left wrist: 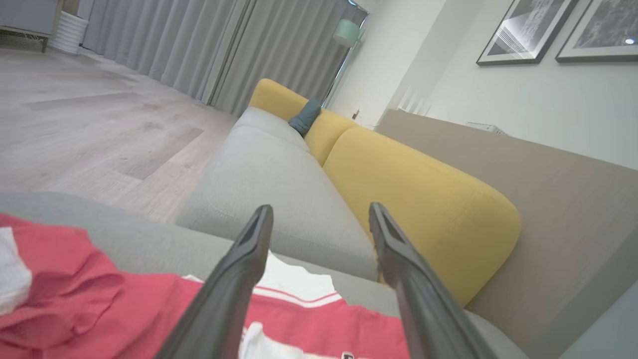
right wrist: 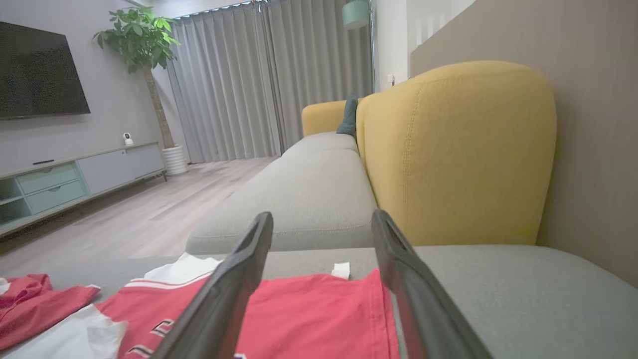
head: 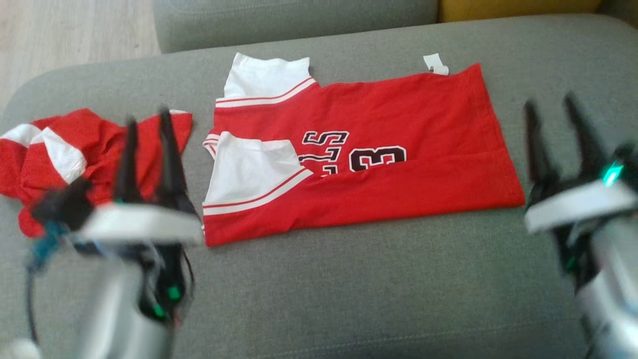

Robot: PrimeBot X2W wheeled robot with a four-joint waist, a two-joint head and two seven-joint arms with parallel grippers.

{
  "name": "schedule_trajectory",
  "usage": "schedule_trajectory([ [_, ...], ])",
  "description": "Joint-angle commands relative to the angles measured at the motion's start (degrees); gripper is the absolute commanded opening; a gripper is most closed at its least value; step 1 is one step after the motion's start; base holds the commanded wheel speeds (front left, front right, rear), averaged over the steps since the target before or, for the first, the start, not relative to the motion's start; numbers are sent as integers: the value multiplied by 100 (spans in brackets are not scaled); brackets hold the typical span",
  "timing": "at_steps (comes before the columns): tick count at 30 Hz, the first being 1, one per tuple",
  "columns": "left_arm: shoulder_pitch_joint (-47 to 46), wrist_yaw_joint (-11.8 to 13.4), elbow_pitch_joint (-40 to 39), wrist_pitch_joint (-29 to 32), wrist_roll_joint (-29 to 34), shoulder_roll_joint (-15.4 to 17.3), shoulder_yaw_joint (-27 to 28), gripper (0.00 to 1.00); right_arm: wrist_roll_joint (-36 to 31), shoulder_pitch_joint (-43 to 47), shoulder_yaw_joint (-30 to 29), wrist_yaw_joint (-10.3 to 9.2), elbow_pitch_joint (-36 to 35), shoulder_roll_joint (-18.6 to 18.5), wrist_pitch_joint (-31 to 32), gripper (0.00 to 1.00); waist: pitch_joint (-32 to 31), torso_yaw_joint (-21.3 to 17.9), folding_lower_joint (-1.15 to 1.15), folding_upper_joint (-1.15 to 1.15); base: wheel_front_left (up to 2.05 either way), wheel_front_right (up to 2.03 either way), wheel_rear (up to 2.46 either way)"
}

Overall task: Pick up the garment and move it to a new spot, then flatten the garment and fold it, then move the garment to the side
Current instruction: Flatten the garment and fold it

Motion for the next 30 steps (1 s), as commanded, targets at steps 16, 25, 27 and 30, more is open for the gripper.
schedule_trajectory([
  [16,589,9,1554,21,1288,-363,-75,100,-1101,1222,-668,-4,-926,955,-57,100,-57,-265,0,0,0,0,0],
  [25,27,335,2817,326,1515,-140,-91,100,-1126,1110,-703,-4,-1037,890,-38,100,179,-503,0,0,0,0,0],
  [27,-82,361,3074,418,1566,-92,-135,100,-1128,1081,-725,-4,-1053,872,-33,100,214,-550,0,0,0,0,0],
  [30,-225,370,3383,536,1627,-56,-215,100,-1149,1059,-793,-4,-1063,851,-12,100,250,-593,0,0,0,0,0],
])
